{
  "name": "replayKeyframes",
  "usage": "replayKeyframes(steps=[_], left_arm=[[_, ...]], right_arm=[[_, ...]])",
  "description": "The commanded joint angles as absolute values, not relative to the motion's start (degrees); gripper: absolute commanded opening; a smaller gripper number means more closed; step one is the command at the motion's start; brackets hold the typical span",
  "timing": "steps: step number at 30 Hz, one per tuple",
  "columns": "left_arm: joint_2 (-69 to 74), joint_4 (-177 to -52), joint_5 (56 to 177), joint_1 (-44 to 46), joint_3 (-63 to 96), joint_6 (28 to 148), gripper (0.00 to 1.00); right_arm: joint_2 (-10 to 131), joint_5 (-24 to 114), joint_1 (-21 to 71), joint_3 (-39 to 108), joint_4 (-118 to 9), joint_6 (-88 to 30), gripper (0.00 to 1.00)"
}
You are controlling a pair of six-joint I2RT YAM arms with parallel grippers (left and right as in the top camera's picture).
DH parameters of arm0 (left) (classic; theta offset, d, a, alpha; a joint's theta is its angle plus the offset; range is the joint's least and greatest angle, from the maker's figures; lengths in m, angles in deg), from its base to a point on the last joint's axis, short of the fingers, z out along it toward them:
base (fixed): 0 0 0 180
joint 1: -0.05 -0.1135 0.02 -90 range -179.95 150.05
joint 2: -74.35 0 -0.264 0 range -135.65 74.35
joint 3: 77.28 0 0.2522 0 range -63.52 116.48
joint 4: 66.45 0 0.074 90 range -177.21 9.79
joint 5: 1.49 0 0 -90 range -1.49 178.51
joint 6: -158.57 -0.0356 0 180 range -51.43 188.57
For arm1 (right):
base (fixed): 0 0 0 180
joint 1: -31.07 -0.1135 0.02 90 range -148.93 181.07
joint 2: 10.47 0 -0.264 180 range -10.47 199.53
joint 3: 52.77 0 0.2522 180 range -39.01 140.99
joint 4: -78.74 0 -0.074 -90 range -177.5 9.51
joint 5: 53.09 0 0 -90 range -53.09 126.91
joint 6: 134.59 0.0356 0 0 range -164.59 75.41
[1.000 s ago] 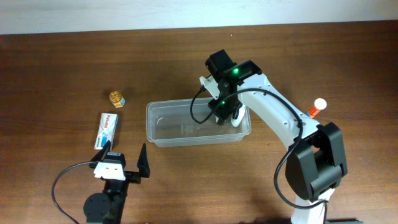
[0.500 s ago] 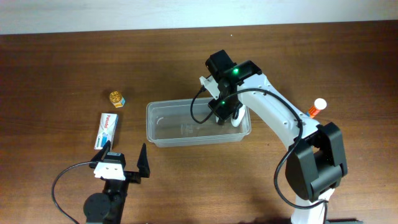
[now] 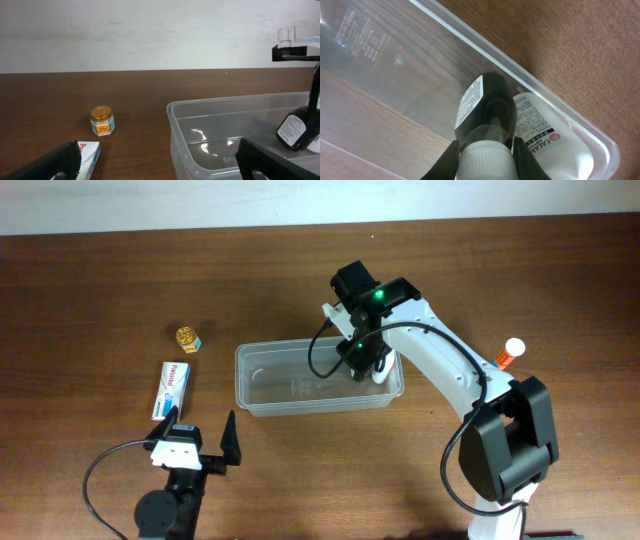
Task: Pack container
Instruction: 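Carry the dark bottle into the container beside the pump bottle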
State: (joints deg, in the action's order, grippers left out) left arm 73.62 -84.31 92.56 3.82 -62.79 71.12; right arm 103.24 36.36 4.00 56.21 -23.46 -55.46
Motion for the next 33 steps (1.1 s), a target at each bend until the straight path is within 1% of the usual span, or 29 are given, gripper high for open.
replayKeyframes(steps=[1,8,10,11,13,27,33], left_arm=[[73.73,-84.57,92.17,3.58,-63.03,70.25,0.99],[73.73,-84.57,92.17,3.58,-63.03,70.25,0.99],[73.73,-84.57,92.15,3.58,-63.03,70.25,0.99],[73.73,-84.57,92.15,3.58,-63.03,70.25,0.99],[73.73,-84.57,92.17,3.58,-63.03,70.25,0.99],[73.73,-84.57,92.17,3.58,-63.03,70.25,0.99],[73.73,-84.57,92.17,3.58,-63.03,70.25,0.99]], right_arm=[[103.48,34.67,4.15,56.01,-23.46,-53.91,0.21],[103.48,34.72,4.15,56.01,-23.46,-53.50,0.22],[103.48,34.72,4.15,56.01,-23.44,-53.50,0.26],[103.48,34.72,4.15,56.01,-23.44,-53.50,0.30],[103.48,34.72,4.15,56.01,-23.44,-53.47,0.31],[103.48,34.72,4.13,56.34,-23.44,-53.32,0.32],[103.46,34.70,4.09,59.42,-21.80,-53.34,0.32]])
